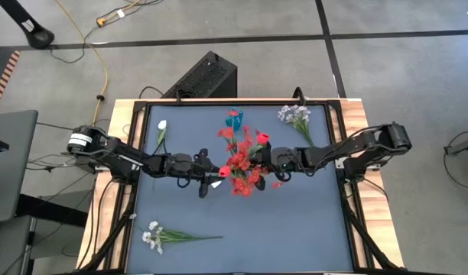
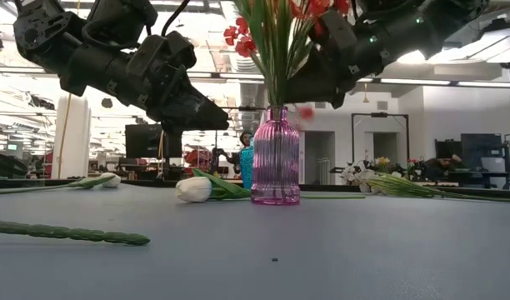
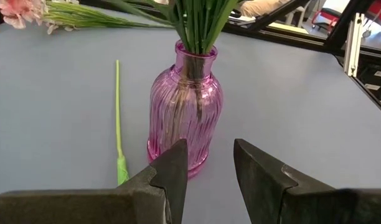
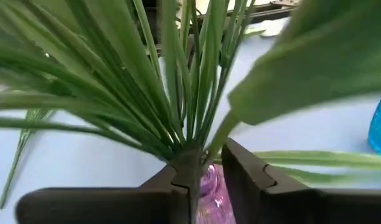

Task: Sort flowers into vase by color
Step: Put the red tulip into the violet vase, then put the top white flowers into the blue vase

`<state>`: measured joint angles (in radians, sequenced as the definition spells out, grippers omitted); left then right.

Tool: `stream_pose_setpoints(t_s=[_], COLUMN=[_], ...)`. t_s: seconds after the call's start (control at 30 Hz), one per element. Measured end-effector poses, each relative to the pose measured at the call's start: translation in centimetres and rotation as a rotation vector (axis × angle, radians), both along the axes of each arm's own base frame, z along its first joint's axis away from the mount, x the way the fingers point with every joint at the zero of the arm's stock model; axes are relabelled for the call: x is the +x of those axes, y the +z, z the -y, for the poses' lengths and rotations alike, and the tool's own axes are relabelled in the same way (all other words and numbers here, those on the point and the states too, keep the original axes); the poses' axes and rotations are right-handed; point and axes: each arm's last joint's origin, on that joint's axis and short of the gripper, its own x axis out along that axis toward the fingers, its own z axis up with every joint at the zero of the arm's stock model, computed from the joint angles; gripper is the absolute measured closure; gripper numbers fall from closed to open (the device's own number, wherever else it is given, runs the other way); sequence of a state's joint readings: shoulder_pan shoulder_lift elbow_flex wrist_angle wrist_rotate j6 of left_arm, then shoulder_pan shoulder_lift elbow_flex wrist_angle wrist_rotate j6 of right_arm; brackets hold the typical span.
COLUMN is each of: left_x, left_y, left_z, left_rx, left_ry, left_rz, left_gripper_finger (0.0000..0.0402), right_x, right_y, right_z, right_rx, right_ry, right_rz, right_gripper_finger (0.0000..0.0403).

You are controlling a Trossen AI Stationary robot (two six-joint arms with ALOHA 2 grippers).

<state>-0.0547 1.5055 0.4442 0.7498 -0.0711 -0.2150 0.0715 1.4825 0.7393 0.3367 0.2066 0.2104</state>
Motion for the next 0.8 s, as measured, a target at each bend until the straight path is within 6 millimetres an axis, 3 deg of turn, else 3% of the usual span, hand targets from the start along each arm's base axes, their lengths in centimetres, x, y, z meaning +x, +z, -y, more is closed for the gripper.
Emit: stream_pose_setpoints(t_s=[0.33,0.8], left_x=[0.0,-0.1], left_y=[-0.1,-0.3], left_z=[0.0,0.0], left_rx=[0.000,-0.008], left_ry=[-0.003,-0.011], left_rz=[-0.006,-0.028], left_gripper_finger=[0.0283,0.0283], right_x=[-2.2,-6.4], right_y=[2.3,2.7], right_z=[0.1,-0.4], right_rx=[0.032,0.119], right_ry=[0.001,0.029], right_rz=[-0.024,-0.281], right_gripper_finger=[0.0249,0.0217])
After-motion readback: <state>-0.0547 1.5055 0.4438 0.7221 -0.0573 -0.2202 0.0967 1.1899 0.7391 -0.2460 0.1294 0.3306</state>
